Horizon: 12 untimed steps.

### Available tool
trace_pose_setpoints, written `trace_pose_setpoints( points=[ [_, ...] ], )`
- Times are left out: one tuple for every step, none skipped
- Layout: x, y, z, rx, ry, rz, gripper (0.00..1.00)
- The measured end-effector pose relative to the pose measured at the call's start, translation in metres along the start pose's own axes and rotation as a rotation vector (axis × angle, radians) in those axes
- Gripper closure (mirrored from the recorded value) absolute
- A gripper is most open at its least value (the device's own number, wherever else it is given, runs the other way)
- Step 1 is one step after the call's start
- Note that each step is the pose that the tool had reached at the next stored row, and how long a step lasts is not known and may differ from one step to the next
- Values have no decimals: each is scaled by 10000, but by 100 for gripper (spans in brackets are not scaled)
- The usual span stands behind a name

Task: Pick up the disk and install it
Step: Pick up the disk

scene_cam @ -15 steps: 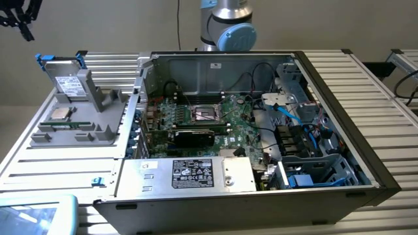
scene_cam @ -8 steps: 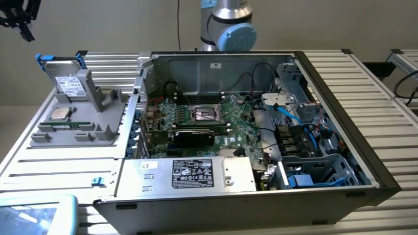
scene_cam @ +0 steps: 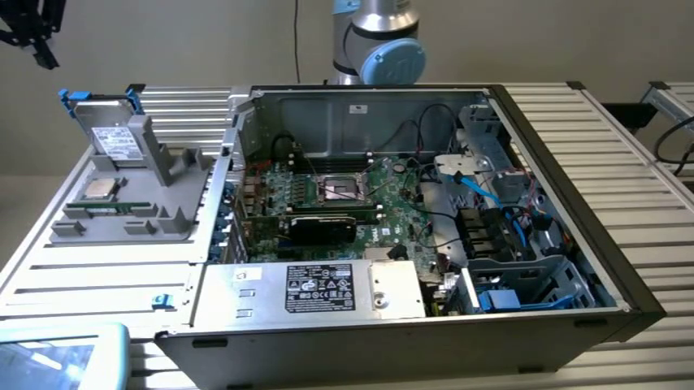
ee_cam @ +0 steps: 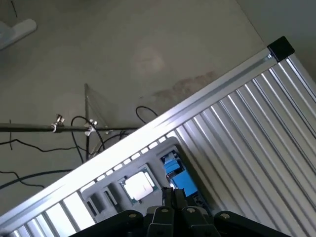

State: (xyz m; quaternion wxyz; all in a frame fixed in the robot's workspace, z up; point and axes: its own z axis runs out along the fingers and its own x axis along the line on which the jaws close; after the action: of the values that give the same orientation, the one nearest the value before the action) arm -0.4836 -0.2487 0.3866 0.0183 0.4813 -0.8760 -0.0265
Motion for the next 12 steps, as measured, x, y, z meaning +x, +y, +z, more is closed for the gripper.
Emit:
trace_pose_setpoints(
  points=[
    [0, 0, 0, 22, -1, -196, 89],
    [0, 0, 1, 44, -3, -378, 89],
    [0, 0, 1, 64, -3, -557, 89],
    [0, 0, 1, 83, -3, -738, 89],
    [0, 0, 1, 103, -4, -917, 89],
    [0, 0, 1, 121, -3, -1097, 89],
    [0, 0, 1, 137, -1, -1278, 89],
    [0, 0, 1, 156, -1, -1462, 89],
    [0, 0, 1, 174, 0, -1643, 89],
    [0, 0, 1, 192, 1, -1822, 89],
    [0, 0, 1, 210, 2, -2009, 89],
    [0, 0, 0, 229, 3, -2189, 89]
  ],
)
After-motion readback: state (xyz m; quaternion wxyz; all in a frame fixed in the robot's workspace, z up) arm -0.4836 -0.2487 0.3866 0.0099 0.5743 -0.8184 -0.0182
